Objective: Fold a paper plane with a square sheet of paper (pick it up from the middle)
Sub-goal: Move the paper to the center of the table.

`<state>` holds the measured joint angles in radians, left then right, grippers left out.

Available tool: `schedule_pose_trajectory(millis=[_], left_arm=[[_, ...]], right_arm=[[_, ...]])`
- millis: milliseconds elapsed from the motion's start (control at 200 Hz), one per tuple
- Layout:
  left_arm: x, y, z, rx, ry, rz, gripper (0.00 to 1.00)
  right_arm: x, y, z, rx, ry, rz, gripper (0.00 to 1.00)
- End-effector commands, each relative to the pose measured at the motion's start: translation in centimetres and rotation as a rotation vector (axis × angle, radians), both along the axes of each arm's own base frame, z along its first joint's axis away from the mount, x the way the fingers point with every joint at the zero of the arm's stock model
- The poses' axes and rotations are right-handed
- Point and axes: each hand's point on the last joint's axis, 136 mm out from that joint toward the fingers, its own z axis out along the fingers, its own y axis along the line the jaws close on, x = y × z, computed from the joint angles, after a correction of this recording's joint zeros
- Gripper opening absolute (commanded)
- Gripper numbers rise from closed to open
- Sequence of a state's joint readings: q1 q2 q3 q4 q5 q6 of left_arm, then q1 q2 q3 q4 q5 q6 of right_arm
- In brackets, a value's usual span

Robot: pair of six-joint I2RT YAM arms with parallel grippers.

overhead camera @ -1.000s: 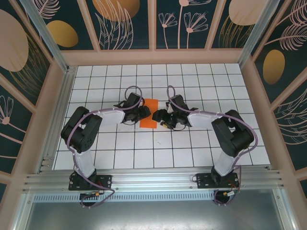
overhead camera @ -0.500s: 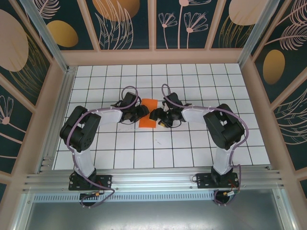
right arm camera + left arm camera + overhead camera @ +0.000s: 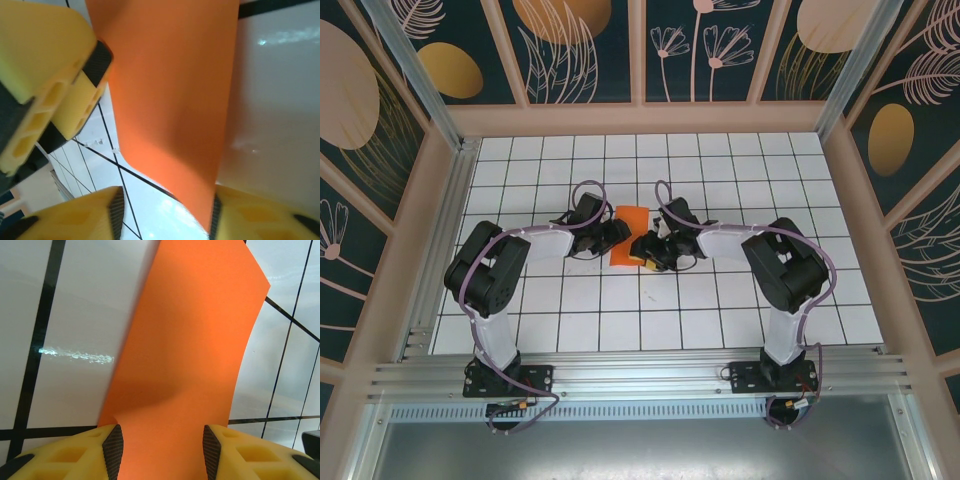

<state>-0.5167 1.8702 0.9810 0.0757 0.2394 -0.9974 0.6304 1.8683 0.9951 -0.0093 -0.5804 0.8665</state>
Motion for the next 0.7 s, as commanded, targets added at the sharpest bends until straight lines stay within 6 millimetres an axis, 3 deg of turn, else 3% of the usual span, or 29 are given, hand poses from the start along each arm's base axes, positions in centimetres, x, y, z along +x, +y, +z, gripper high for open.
schedule_pose_trajectory(millis=[0, 175, 310, 460, 495, 696], left_arm=[[-1.9, 0.9, -2.5, 0.032, 0.088, 0.0, 0.5], [-1.6, 0.6, -0.8, 0.01, 0.047, -0.011, 0.51], [-1.6, -0.1, 1.2, -0.047, -0.009, -0.044, 0.56], [-2.4, -0.7, 3.7, -0.13, -0.074, -0.085, 0.61], [-2.6, -0.8, 5.1, -0.159, -0.109, -0.095, 0.61], [-4.1, -1.3, 6.8, -0.243, -0.167, -0.144, 0.58]], right_arm=[[-0.1, 0.3, 0.8, 0.028, 0.002, -0.023, 0.36], [0.0, -0.5, 0.6, 0.001, -0.003, -0.074, 0.2], [-0.1, -1.1, 0.6, -0.006, -0.005, -0.101, 0.0], [-1.4, -2.2, 0.8, -0.027, 0.007, -0.091, 0.0], [-1.9, -2.5, 0.7, -0.041, 0.014, -0.084, 0.0], [-5.8, -4.8, 0.2, -0.107, 0.079, -0.015, 0.0]])
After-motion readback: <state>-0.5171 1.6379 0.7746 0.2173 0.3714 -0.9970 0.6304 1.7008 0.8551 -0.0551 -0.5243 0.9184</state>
